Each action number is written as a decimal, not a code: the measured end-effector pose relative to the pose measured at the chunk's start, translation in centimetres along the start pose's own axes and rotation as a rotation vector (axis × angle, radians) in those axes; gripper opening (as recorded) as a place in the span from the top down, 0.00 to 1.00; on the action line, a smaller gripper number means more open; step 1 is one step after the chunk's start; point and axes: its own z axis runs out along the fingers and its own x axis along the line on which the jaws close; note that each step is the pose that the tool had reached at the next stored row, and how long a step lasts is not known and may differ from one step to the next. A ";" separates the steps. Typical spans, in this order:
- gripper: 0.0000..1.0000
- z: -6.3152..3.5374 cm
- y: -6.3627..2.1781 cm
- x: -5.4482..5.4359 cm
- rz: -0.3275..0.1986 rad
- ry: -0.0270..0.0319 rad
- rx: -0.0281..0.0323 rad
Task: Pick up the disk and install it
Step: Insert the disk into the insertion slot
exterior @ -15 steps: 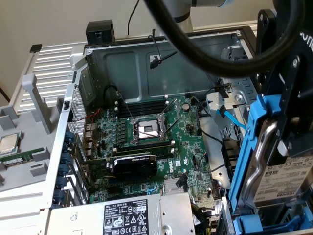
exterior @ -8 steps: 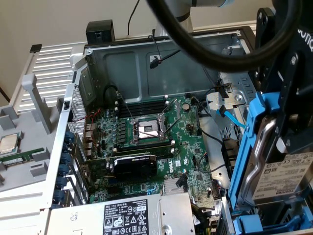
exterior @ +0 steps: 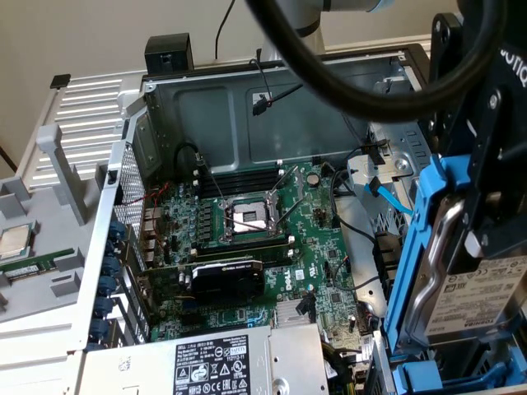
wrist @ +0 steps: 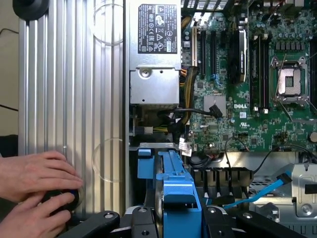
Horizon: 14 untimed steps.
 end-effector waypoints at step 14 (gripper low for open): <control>0.63 0.40 0.06 0.0 0.000 0.0001 0.0000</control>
